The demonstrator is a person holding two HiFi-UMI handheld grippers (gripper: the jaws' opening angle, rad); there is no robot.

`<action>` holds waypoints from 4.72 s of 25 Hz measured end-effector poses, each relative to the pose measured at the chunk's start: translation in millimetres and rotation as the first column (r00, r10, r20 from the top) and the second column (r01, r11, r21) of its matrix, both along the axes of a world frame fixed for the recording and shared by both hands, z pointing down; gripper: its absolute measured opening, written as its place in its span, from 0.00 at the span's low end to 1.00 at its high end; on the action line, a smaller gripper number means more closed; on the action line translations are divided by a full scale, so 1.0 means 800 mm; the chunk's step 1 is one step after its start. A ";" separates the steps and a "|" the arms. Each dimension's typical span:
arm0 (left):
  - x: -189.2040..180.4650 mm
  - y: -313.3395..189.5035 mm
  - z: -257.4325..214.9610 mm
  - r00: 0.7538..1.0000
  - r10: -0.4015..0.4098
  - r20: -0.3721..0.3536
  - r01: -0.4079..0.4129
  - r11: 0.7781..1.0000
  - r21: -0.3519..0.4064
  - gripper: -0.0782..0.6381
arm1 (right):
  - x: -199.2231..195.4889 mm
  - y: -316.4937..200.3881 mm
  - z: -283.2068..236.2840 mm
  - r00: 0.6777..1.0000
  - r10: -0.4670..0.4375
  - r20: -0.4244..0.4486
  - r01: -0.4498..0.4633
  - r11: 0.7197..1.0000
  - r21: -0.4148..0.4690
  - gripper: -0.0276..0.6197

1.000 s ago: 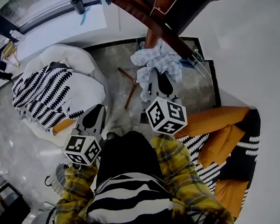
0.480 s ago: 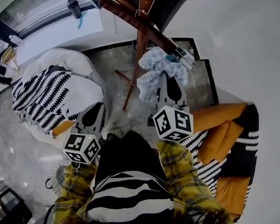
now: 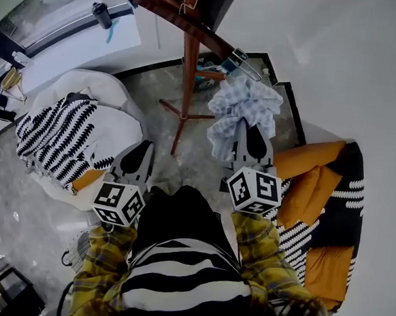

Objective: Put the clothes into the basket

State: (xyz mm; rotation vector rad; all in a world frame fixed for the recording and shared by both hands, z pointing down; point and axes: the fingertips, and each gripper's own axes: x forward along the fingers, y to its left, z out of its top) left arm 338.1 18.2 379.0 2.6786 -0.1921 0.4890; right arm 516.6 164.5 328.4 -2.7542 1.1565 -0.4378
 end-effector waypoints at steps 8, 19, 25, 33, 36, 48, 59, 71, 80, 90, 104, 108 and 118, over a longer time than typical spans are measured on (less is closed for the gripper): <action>-0.021 0.002 0.005 0.998 -0.060 -0.007 0.060 0.998 0.007 0.17 | -0.040 0.006 0.024 0.995 -0.095 0.020 0.096 0.994 -0.043 0.17; -0.121 -0.038 -0.001 0.930 -0.367 -0.018 0.368 0.929 0.048 0.17 | -0.117 -0.088 0.026 0.908 -0.418 0.019 0.418 0.908 -0.021 0.17; -0.237 -0.062 0.002 0.817 -0.576 -0.030 0.577 0.816 0.040 0.17 | -0.205 -0.157 0.030 0.794 -0.607 0.012 0.607 0.794 -0.036 0.17; -0.423 -0.076 -0.006 0.638 -0.769 -0.045 0.770 0.637 0.045 0.17 | -0.367 -0.233 0.025 0.629 -0.778 0.006 0.777 0.628 -0.037 0.17; -0.505 -0.067 -0.004 0.535 -0.844 -0.038 0.844 0.534 0.040 0.17 | -0.450 -0.257 0.023 0.524 -0.852 0.005 0.852 0.523 -0.032 0.17; -0.760 0.012 0.008 0.143 -0.989 -0.035 0.989 0.143 0.027 0.17 | -0.761 -0.273 0.021 0.043 -0.999 -0.003 0.999 0.043 -0.016 0.17; -0.893 0.108 0.029 -0.166 -0.986 -0.005 0.986 -0.166 0.019 0.17 | -0.969 -0.211 0.052 -0.347 -0.936 0.057 0.937 -0.349 -0.010 0.17; -0.945 0.201 0.081 -0.382 -0.921 0.073 0.923 -0.385 -0.031 0.17 | -1.097 -0.118 0.106 -0.640 -0.758 0.123 0.759 -0.649 -0.050 0.17; -0.953 0.221 0.123 -0.408 -0.903 0.136 0.906 -0.419 -0.065 0.17 | -1.117 -0.080 0.198 -0.721 -0.649 0.242 0.623 -0.761 -0.183 0.18; -0.958 0.234 0.145 -0.407 -0.896 0.179 0.901 -0.426 -0.080 0.17 | -1.130 -0.059 0.241 -0.751 -0.612 0.250 0.518 -0.780 -0.352 0.34; -0.957 0.222 0.126 -0.370 -0.918 0.146 0.920 -0.383 -0.077 0.17 | -1.104 -0.089 0.220 -0.689 -0.687 0.229 0.608 -0.721 -0.334 0.31; -0.950 0.212 0.113 -0.345 -0.930 0.129 0.932 -0.356 -0.071 0.17 | -1.086 -0.107 0.209 -0.653 -0.728 0.209 0.652 -0.680 -0.334 0.29; -0.923 0.186 0.077 -0.264 -0.960 0.087 0.962 -0.269 -0.048 0.17 | -1.042 -0.135 0.181 -0.551 -0.798 0.245 0.758 -0.601 -0.253 0.20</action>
